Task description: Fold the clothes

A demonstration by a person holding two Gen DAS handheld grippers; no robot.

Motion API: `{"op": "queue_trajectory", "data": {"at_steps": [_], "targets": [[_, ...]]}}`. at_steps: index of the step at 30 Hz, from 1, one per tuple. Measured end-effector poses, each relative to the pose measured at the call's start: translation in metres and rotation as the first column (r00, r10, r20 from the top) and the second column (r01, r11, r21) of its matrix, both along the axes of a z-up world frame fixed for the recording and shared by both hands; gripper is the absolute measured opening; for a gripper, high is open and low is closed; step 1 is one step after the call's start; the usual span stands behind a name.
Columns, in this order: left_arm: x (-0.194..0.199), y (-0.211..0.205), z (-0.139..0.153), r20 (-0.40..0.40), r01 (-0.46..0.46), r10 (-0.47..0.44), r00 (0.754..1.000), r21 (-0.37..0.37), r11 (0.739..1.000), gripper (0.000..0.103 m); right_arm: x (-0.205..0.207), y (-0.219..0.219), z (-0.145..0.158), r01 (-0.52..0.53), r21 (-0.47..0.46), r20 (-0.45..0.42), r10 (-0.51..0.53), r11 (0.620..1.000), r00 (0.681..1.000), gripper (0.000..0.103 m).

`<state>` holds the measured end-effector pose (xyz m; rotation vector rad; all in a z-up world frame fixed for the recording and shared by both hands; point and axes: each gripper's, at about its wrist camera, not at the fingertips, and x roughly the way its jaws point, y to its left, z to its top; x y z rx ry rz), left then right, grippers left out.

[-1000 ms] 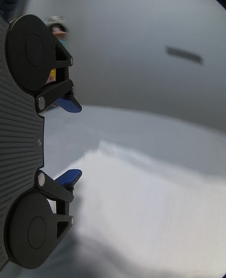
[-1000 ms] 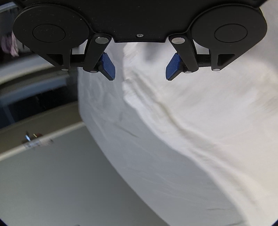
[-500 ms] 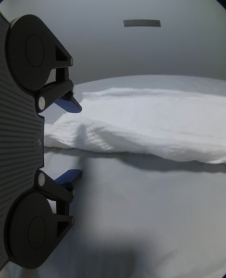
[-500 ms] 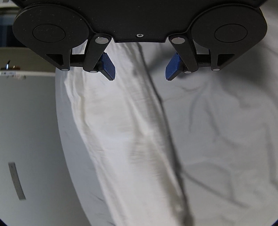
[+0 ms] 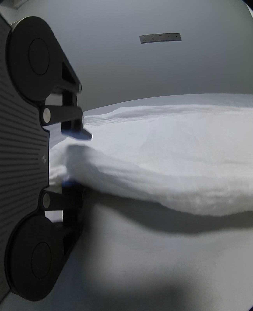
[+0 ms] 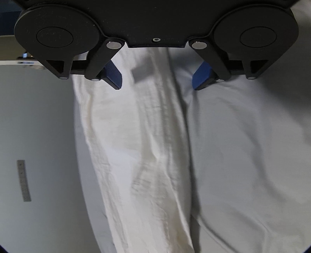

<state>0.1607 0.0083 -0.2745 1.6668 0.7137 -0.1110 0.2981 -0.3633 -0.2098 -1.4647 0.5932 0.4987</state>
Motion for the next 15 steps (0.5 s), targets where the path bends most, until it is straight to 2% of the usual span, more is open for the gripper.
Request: {"op": "queue_trajectory", "data": {"at_steps": [1, 5, 9, 15], "targets": [[0.003, 0.006, -0.003, 0.003, -0.004, 0.004, 1.0, 0.003, 1.0, 0.014, 0.004, 0.0, -0.005, 0.009, -0.017, 0.013, -0.009, 1.0, 1.0, 0.031], [-0.003, 0.003, -0.004, 0.02, -0.011, 0.011, 1.0, 0.002, 1.0, 0.009, 0.016, 0.001, -0.022, 0.028, -0.073, 0.051, -0.024, 0.997, 0.998, 0.026], [-0.013, -0.002, 0.008, 0.002, -0.03, 0.03, 1.0, -0.016, 0.999, 0.008, 0.031, 0.008, -0.027, 0.074, -0.086, 0.053, -0.07, 0.994, 0.996, 0.011], [-0.031, 0.003, 0.02, -0.037, -0.005, 0.005, 0.999, 0.006, 1.0, 0.006, 0.044, 0.014, -0.011, 0.147, -0.058, 0.026, -0.146, 0.987, 0.989, 0.006]]}}
